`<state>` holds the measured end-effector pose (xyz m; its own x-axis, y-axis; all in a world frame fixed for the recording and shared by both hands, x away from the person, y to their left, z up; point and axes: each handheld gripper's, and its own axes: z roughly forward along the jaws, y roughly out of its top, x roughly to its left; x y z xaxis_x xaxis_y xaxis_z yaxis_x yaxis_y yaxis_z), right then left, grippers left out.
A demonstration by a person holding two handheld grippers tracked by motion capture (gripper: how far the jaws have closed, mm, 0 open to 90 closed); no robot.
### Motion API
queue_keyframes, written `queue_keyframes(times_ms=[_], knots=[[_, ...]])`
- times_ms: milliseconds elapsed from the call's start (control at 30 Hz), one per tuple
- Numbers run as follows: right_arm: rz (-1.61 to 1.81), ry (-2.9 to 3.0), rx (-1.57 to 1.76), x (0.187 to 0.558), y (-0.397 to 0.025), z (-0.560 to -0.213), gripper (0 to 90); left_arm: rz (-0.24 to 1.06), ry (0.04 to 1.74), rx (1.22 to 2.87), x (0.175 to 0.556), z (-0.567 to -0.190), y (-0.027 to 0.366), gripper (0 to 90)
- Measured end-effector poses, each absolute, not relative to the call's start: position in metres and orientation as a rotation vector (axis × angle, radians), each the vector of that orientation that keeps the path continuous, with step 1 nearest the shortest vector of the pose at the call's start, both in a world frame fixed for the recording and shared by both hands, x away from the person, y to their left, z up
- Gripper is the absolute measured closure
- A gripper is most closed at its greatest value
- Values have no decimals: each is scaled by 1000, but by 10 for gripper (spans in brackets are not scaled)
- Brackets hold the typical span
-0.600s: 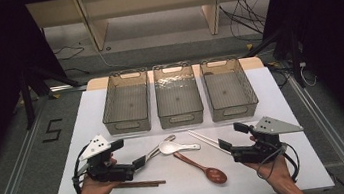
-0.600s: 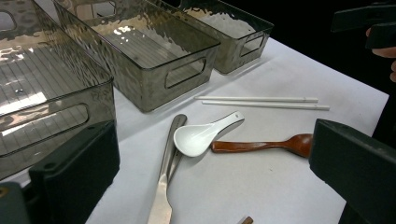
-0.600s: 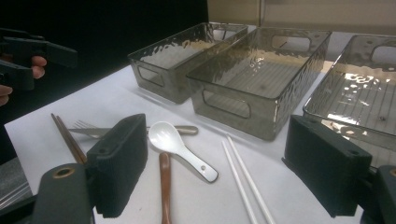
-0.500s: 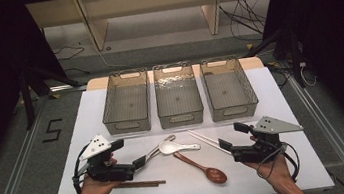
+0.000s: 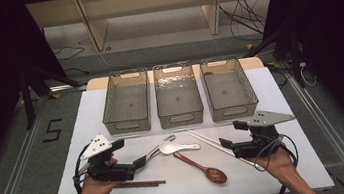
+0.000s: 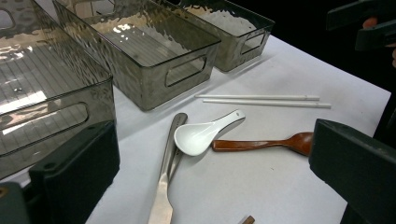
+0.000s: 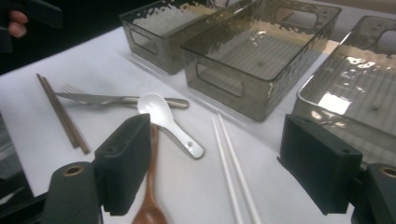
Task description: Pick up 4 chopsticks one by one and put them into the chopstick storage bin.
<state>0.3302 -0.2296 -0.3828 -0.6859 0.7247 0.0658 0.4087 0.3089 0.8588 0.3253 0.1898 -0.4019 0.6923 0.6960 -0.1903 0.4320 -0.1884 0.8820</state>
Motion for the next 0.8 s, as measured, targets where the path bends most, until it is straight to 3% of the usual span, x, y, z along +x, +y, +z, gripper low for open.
queue_keyframes(times_ms=[500, 800], knots=[[1039, 2449, 1051, 364, -226, -379, 301, 311, 891, 1827, 326, -402, 190, 14], [751, 2596, 1057, 387, -225, -395, 367, 313, 882, 1832, 325, -401, 190, 14]])
